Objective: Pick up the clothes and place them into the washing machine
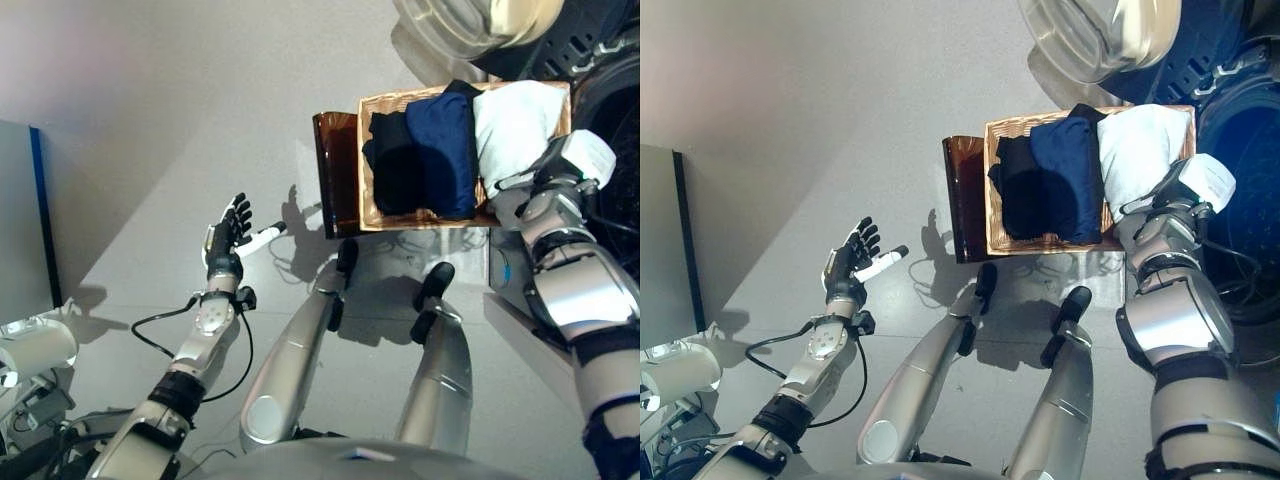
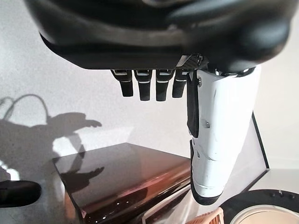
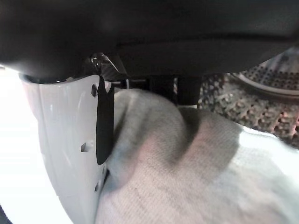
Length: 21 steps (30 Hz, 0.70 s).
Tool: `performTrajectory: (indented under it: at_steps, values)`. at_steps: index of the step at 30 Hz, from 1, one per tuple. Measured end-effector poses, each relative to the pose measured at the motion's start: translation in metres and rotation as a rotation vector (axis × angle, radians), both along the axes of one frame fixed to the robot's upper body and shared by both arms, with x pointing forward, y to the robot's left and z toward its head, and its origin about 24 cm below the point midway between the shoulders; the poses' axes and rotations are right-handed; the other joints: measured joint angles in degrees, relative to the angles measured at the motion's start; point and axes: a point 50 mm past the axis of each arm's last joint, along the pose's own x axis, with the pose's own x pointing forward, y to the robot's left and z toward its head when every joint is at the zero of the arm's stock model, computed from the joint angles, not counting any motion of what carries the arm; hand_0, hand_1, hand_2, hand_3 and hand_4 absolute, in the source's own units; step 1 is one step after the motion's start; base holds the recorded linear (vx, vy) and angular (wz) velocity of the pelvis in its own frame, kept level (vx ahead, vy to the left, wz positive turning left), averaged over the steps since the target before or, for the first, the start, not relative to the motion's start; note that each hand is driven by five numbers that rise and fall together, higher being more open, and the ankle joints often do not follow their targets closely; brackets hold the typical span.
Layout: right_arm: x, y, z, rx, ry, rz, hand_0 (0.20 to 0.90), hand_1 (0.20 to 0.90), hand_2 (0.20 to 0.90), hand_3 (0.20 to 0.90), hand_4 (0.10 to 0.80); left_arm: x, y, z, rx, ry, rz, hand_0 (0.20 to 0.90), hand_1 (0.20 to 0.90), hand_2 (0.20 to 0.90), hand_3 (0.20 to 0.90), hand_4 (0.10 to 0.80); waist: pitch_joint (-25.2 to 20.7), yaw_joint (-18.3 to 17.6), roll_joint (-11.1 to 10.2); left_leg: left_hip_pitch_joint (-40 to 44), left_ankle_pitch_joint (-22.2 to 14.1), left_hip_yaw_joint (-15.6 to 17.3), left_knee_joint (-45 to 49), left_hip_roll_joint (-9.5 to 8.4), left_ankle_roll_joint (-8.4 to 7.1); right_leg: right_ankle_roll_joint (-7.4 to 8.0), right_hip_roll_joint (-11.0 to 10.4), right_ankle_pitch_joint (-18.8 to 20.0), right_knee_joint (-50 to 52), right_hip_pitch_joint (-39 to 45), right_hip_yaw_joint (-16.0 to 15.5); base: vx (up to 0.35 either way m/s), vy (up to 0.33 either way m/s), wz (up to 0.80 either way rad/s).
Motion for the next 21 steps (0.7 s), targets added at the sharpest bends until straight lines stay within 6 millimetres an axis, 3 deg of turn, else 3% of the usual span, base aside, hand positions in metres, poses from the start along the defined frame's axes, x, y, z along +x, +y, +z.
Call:
performTrajectory:
  at_steps: [3, 7, 17, 21]
  values:
    - [0.001, 0.003, -0.003, 0.072, -0.035, -0.008, 0.200, 0.200, 0.200, 0.200, 0.300, 0.000, 0.000, -0.001, 0.001, 0.004, 0.002, 0.900, 0.900, 0.900, 0.900, 0.800, 0.00, -0.25, 0.01, 0.72, 0.00, 0.25, 0.07, 0.09, 0.00, 0.10, 0.21, 0.28, -0.60, 0.68, 0.33, 0.007, -0.002, -0.07]
    - [0.007, 0.024, -0.020, 0.292, -0.121, -0.005, 0.200, 0.200, 0.200, 0.200, 0.300, -0.005, 0.003, -0.007, -0.007, 0.027, 0.012, 0.900, 0.900, 0.900, 0.900, 0.800, 0.05, -0.95, 0.10, 5.19, 0.28, 1.83, -2.94, 1.19, 0.07, 0.50, 1.39, 2.77, -5.97, 5.18, 0.88, 0.008, -0.005, -0.29]
    - [0.005, 0.088, -0.078, 1.299, -0.690, -0.097, 0.200, 0.200, 0.200, 0.200, 0.300, -0.008, 0.007, -0.013, -0.012, 0.037, 0.033, 0.900, 0.900, 0.900, 0.900, 0.800, 0.20, -4.15, -0.13, 9.26, 0.66, 5.38, -6.70, 2.84, 0.72, 0.72, 4.02, 7.99, -15.45, 10.06, 3.20, -0.026, -0.001, -0.22]
    - [0.005, 0.117, -0.090, 1.674, -0.939, -0.184, 0.200, 0.200, 0.200, 0.200, 0.300, -0.011, 0.004, -0.022, -0.035, 0.065, 0.053, 0.900, 0.900, 0.900, 0.900, 0.800, 0.24, -4.99, -0.22, 12.66, 1.40, 6.60, -10.61, 3.17, 0.32, 1.01, 4.52, 10.42, -21.25, 13.64, 3.78, 0.032, -0.029, -0.24]
